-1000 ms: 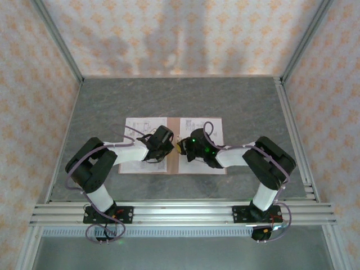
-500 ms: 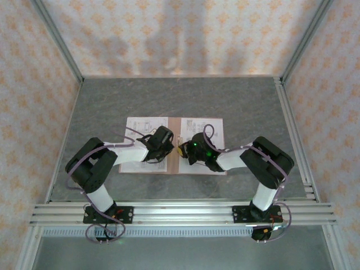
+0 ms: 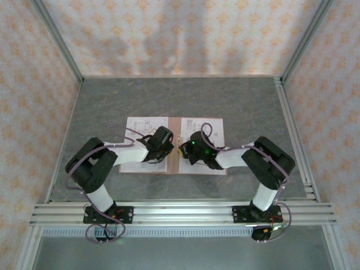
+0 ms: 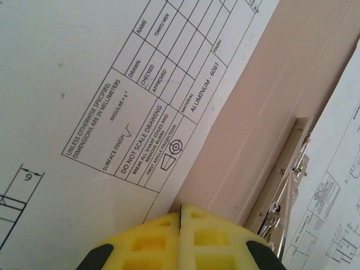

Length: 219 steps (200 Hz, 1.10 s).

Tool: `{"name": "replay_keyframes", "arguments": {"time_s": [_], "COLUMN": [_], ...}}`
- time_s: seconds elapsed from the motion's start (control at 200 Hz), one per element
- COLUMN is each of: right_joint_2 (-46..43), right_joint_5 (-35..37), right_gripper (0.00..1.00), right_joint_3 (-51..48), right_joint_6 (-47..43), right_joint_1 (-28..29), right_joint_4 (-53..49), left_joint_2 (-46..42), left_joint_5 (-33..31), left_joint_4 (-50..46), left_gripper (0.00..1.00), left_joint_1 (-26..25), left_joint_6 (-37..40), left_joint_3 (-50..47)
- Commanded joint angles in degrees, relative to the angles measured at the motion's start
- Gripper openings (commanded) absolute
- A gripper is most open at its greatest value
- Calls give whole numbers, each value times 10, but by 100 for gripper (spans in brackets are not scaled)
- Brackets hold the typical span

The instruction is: Put the files into the folder

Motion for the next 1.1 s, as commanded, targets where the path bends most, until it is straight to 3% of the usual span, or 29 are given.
{"name": "replay_keyframes", "arguments": {"time_s": [0.0, 0.63, 1.091], "right_joint_2": [32, 30, 69], "right_joint_5": [42, 72, 60], "right_gripper": [0, 0, 0], "right_joint_3": [-19, 13, 18], "right_joint_6": [-25, -83, -100], "right_joint_1": [-6, -8, -16], "right_joint_4": [-156, -260, -262], "left_joint_2": [12, 17, 16], "left_joint_5": [-21, -25, -28], "left_joint_4": [-29, -30, -37], "left_gripper": [0, 0, 0], "left_joint_1": [4, 9, 9], "left_joint_6": [-8, -17, -17], "left_joint_3": [-19, -30, -30]}}
